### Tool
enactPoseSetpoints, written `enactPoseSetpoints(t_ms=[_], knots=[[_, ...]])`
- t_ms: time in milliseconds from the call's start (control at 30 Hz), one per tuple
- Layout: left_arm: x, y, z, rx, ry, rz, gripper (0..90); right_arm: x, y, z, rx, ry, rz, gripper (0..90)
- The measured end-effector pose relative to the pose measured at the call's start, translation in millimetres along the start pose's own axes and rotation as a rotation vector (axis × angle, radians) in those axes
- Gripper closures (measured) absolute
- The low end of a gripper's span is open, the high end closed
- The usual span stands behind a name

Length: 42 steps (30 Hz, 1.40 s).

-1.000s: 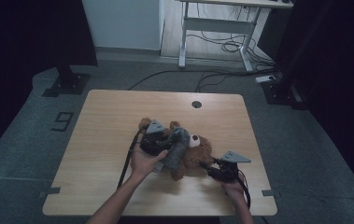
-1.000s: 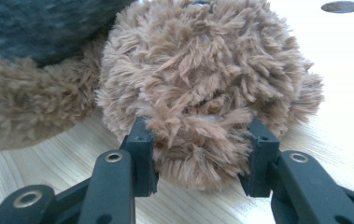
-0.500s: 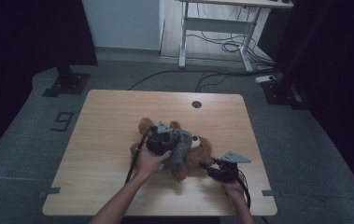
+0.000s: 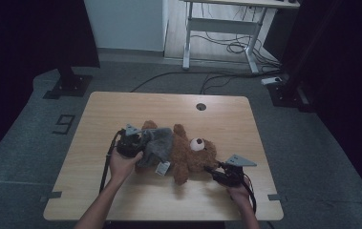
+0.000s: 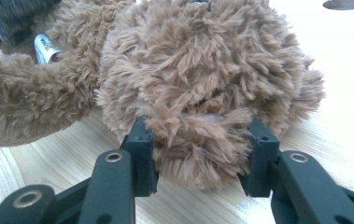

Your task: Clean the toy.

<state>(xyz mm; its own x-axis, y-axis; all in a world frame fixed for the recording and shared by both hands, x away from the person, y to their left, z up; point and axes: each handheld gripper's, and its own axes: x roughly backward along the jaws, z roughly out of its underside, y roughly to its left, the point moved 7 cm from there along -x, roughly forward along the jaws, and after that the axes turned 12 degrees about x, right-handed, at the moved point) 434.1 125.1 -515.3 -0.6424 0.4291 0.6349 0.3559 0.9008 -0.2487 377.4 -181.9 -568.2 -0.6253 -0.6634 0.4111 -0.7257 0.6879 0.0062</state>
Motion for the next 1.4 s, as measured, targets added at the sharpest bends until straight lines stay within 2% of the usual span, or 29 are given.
enactPoseSetpoints(t_ms=[33, 67, 133, 233, 267, 300, 333, 467, 567, 600, 633, 667, 700, 767, 800, 833, 867, 933, 967, 1000, 1167, 1200, 1233, 1300, 1367, 1400], knots=[[0.0, 0.0, 0.0, 0.000, 0.000, 0.000, 79.7, 0.0, 0.0, 0.0, 0.000, 0.000, 0.000, 56.1], [-4.1, 9.3, 6.9, 0.017, 0.021, -0.011, 79.7, 0.0, 0.1, 0.0, 0.000, 0.000, 0.000, 56.1], [-8.7, 17.0, 14.7, 0.026, 0.044, -0.020, 80.0, -0.4, 0.6, 0.3, 0.003, 0.003, 0.000, 56.1], [-13.1, 24.4, 23.3, 0.040, 0.086, -0.015, 79.9, -0.6, 0.4, 0.7, 0.008, 0.006, 0.000, 56.1], [-13.8, 30.6, 26.4, 0.035, 0.103, -0.036, 80.0, -0.6, 0.3, 0.8, 0.008, 0.006, 0.000, 56.1], [-13.8, 30.6, 26.4, 0.035, 0.103, -0.036, 80.0, -0.6, 0.3, 0.8, 0.008, 0.006, 0.000, 56.1], [-14.9, 38.3, 31.1, 0.042, 0.128, -0.054, 79.9, -0.5, 0.4, 1.0, 0.010, 0.007, -0.001, 56.1], [-14.3, 48.1, 38.8, 0.051, 0.146, -0.069, 79.9, -0.5, 0.1, 1.2, 0.009, 0.008, -0.001, 56.0], [-10.3, 52.5, 40.1, 0.064, 0.142, -0.066, 79.8, -0.4, -0.1, 1.3, 0.008, 0.008, 0.001, 56.0], [-2.5, 51.8, 35.0, 0.076, 0.115, -0.046, 79.8, -0.3, -0.1, 1.4, 0.008, 0.009, 0.001, 56.0], [-2.5, 51.8, 35.0, 0.076, 0.115, -0.046, 79.9, -0.3, -0.1, 1.4, 0.008, 0.009, 0.001, 56.0], [8.1, 46.5, 25.4, 0.071, 0.071, -0.023, 79.9, -0.3, -0.4, 1.7, 0.001, 0.010, 0.001, 56.0], [8.1, 46.5, 25.4, 0.071, 0.071, -0.023, 79.9, -0.3, -0.4, 1.7, 0.001, 0.010, 0.001, 56.0], [20.5, 36.5, 12.9, 0.057, 0.023, 0.010, 80.0, -0.3, -1.0, 1.9, -0.003, 0.009, -0.001, 56.0], [32.1, 21.2, 0.1, 0.032, -0.026, 0.043, 80.1, -0.5, -1.0, 1.8, -0.005, 0.007, -0.001, 56.1], [32.1, 21.2, 0.1, 0.032, -0.026, 0.043, 80.1, -0.5, -1.0, 1.8, -0.005, 0.007, -0.001, 56.1], [39.5, 1.0, -9.6, 0.002, -0.063, 0.080, 80.2, -0.6, -1.0, 2.0, -0.010, 0.004, -0.001, 56.1], [41.3, -22.1, -15.3, -0.031, -0.079, 0.116, 80.2, -0.8, -1.3, 2.2, -0.012, 0.001, -0.003, 56.1], [41.3, -22.1, -15.3, -0.031, -0.079, 0.116, 80.2, -0.8, -1.3, 2.2, -0.012, 0.001, -0.003, 56.1], [39.5, -36.8, -17.5, -0.055, -0.078, 0.137, 80.1, -0.6, -1.0, 2.3, -0.009, 0.003, -0.002, 56.1], [15.7, -90.0, -24.1, -0.116, -0.046, 0.194, 80.1, -0.3, -0.8, 2.5, -0.006, 0.005, -0.003, 56.1], [3.1, -107.4, -25.8, -0.124, -0.039, 0.209, 80.1, -0.4, -1.1, 2.5, -0.006, 0.004, -0.003, 56.1], [3.1, -107.4, -25.8, -0.124, -0.039, 0.209, 80.1, -0.4, -1.1, 2.5, -0.006, 0.004, -0.003, 56.1], [-8.6, -119.3, -25.7, -0.134, -0.027, 0.210, 80.0, -0.3, -1.1, 2.7, -0.006, 0.005, -0.005, 56.0], [-23.3, -127.6, -22.7, -0.149, -0.002, 0.187, 80.0, -0.3, -1.1, 2.7, -0.006, 0.004, -0.005, 56.0], [-35.9, -130.1, -17.5, -0.164, 0.032, 0.163, 79.8, -0.1, -1.0, 2.8, -0.004, 0.006, -0.007, 56.1]])
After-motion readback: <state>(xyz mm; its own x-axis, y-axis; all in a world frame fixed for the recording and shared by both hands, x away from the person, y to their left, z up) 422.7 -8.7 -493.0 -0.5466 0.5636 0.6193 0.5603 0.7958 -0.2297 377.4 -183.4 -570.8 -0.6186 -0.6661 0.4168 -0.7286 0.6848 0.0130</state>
